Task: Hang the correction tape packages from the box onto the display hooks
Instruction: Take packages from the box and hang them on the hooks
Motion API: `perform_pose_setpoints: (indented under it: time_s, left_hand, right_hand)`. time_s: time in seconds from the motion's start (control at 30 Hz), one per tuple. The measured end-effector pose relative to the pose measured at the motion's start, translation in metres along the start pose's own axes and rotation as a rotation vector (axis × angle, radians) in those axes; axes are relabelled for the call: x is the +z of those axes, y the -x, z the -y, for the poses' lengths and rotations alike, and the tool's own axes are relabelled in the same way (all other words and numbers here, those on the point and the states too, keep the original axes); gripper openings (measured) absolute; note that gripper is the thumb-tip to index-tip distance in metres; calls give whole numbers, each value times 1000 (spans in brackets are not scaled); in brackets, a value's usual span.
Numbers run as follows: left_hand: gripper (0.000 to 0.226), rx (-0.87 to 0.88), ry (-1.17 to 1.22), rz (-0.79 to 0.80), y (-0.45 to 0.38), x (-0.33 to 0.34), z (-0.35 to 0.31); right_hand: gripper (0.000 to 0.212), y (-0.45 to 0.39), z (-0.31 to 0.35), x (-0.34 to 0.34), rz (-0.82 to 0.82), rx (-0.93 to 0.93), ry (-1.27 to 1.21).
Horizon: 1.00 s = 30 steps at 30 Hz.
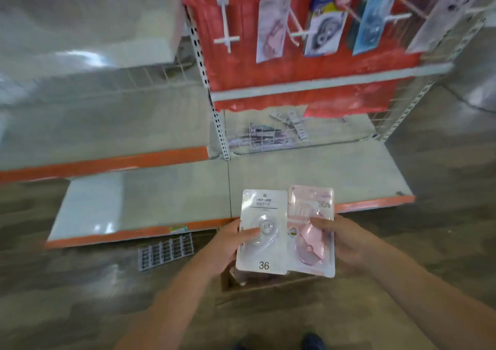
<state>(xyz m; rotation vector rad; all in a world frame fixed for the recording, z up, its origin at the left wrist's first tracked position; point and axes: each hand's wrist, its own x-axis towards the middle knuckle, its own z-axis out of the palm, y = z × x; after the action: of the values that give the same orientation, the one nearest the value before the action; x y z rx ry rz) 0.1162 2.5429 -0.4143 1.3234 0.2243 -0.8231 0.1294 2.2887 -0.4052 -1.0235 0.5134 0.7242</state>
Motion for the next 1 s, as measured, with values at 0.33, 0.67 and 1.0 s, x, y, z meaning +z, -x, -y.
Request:
perform_pose_setpoints:
  time_s: [0.33, 0.67, 1.0]
  left_hand:
    - [65, 199, -97, -19, 102, 51, -120]
    - [74, 208, 0, -218, 80, 36, -134]
    - [76, 291, 143, -344, -7, -3, -175]
  right_hand:
    - [73, 123, 80, 57, 72, -192, 166]
    - [14, 109, 99, 79, -265, -326, 321]
    - [7, 23, 190, 76, -218, -527, 448]
